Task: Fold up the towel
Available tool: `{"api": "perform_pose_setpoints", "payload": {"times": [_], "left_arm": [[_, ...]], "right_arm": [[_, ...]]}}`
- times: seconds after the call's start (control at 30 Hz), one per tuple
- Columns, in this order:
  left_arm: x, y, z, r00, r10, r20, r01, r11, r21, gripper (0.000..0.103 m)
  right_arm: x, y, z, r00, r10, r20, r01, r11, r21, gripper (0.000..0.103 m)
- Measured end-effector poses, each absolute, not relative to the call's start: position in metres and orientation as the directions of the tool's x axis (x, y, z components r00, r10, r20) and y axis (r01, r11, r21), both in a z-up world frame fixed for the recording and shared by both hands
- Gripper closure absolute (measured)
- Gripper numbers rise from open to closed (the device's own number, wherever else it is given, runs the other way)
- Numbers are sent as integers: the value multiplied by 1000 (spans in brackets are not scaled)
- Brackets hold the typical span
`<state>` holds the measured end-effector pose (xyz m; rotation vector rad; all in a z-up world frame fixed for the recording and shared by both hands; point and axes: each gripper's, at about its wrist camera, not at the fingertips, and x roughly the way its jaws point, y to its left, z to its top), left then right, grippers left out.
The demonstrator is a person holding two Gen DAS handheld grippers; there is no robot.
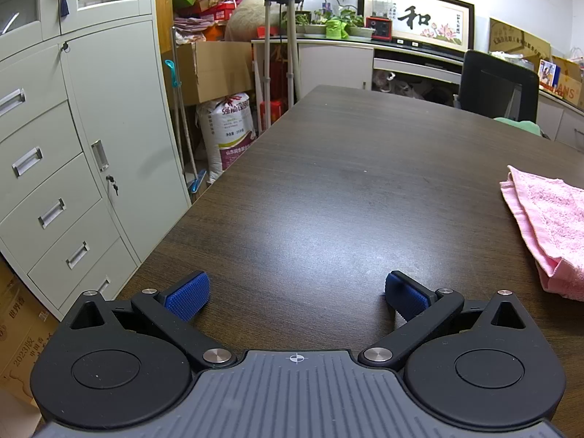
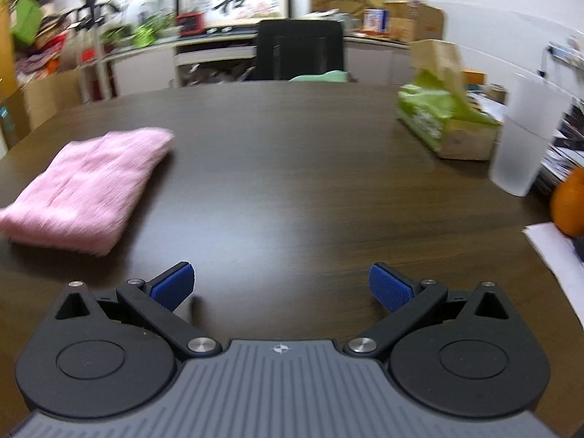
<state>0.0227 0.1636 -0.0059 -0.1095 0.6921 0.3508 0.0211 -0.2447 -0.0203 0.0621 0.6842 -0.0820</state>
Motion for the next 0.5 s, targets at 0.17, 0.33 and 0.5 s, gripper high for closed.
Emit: {"api": "perform_pose_setpoints", "payload": {"times": [0.17,0.33,0.5], "left_arm": [[23,164,-6,714,280,-642,-352,936,17,0],[23,164,-6,714,280,-642,-352,936,17,0],[23,164,-6,714,280,-642,-352,936,17,0]], "right_arm": [[25,-271,-24,767,-115,-631,168,985,25,0],[28,-297,-27,757,-150,-636,213,977,23,0],[28,-323,-29,744,-178,-644,266,963,41,0]]}}
